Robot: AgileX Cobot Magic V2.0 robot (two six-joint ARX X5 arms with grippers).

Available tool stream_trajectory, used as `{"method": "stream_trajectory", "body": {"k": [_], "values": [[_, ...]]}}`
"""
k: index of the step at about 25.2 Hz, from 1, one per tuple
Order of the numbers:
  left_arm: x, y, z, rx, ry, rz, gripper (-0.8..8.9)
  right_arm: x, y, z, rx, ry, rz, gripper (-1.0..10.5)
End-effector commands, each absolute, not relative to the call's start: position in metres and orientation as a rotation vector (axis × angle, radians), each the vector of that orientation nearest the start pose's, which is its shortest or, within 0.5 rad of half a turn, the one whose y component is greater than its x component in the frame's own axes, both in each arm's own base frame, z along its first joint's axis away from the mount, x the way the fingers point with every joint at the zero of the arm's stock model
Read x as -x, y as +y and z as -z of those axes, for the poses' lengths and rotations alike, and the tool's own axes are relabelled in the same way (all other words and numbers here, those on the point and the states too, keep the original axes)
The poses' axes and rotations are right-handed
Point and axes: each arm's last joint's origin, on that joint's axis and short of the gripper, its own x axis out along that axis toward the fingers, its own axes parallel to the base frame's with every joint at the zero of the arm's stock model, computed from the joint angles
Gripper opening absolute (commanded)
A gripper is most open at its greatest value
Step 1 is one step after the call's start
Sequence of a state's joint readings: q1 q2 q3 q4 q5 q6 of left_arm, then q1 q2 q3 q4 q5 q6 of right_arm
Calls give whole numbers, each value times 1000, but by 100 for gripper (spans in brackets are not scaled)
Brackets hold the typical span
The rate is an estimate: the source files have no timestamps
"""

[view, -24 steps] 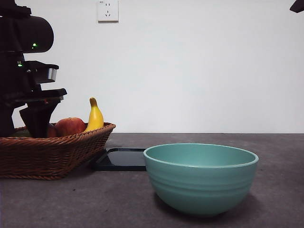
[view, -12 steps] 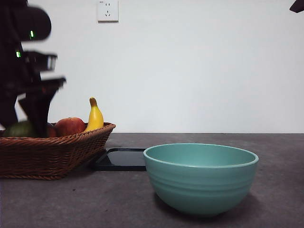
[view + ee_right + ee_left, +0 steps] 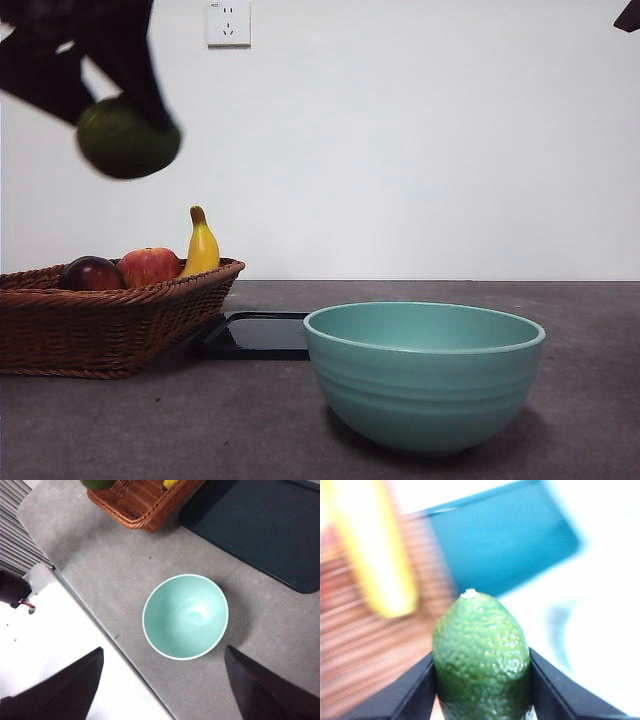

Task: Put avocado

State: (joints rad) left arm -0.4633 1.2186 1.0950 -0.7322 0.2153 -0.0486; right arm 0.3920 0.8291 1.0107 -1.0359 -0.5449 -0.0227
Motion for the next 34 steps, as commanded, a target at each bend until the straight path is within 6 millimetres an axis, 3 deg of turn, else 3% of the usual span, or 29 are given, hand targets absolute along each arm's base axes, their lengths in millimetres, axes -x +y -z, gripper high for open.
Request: {"method": "stream_trajectory", "body": {"k": [1,10,22,25,34], "values": [[-208,-133,-312,-65,866,689,183,-118,66,-337,-40,849,-893,387],[-194,-203,-296,-94,845,892,183,-118,66,-337,-53,855,-887,388],[-201,-288,-232,-219,978,979,183,-118,66,-337,-56,855,-885,388],[-204,-300,-219,-265,1011,974,183,-118,66,-337,-56,855,-885,387],[-200,-305,-195,-383,1082,958,203,-118,66,-337,-54,850,-886,388]]}}
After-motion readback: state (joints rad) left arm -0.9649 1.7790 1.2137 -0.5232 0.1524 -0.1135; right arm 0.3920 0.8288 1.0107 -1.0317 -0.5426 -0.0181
